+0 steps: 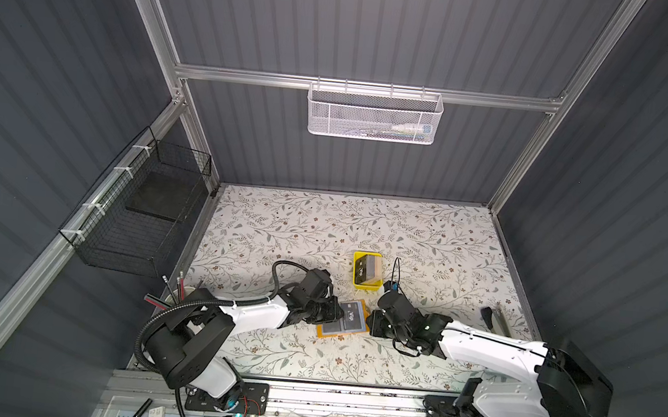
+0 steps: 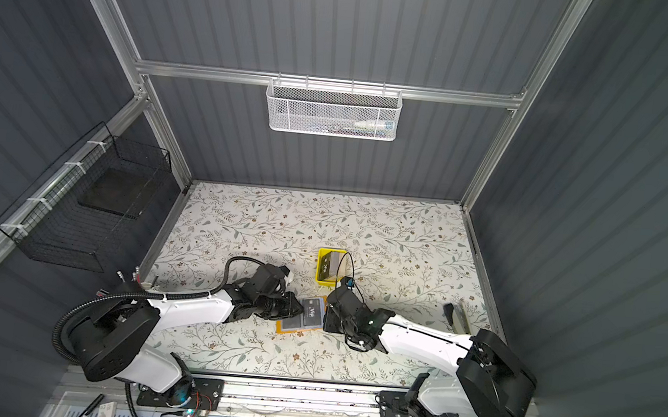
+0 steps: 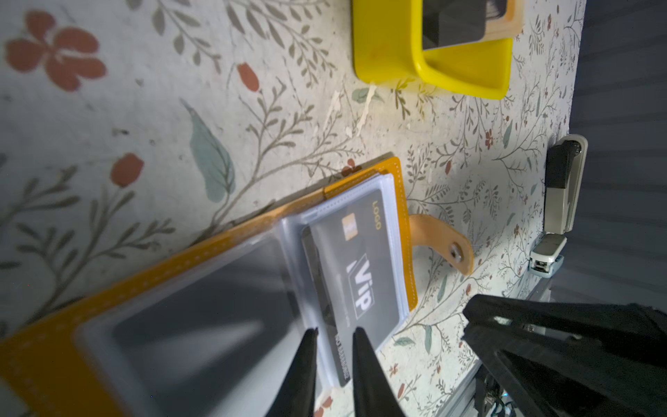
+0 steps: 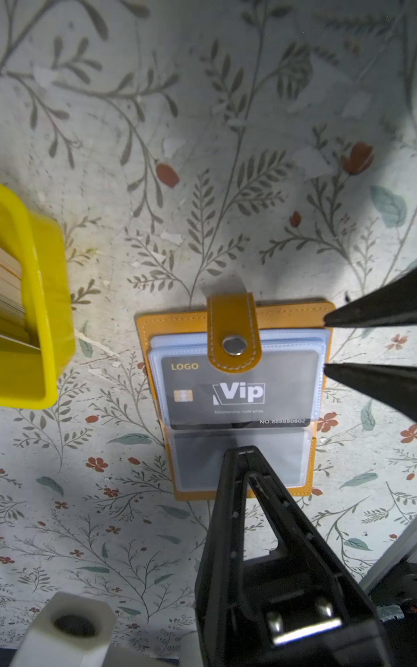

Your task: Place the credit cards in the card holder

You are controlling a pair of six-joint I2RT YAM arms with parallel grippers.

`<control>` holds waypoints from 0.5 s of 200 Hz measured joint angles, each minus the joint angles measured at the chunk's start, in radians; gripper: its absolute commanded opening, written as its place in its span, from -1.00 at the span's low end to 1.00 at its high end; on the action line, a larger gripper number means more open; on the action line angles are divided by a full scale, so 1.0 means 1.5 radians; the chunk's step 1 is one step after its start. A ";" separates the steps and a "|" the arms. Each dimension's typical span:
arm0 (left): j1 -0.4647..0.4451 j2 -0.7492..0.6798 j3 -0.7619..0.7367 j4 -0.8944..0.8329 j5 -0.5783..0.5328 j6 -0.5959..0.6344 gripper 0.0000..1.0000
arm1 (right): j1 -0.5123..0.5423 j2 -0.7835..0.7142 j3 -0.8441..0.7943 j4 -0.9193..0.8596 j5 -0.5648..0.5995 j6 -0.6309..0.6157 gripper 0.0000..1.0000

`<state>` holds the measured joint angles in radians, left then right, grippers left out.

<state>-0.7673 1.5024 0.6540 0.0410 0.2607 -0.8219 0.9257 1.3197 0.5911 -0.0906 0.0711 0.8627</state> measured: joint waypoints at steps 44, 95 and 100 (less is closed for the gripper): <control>0.000 0.022 0.027 0.001 0.000 0.012 -0.59 | 0.000 0.025 0.000 0.018 -0.002 0.001 -0.56; -0.013 0.030 0.026 0.005 -0.018 0.010 -0.63 | 0.000 0.016 -0.003 0.032 -0.015 0.002 -0.56; -0.014 0.030 0.026 0.005 -0.018 0.010 -0.63 | 0.000 0.016 -0.003 0.031 -0.016 0.001 -0.55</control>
<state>-0.7879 1.5471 0.6937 0.0479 0.2340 -0.8074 0.9257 1.3434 0.5869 -0.0437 0.0471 0.8646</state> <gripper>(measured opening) 0.187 0.220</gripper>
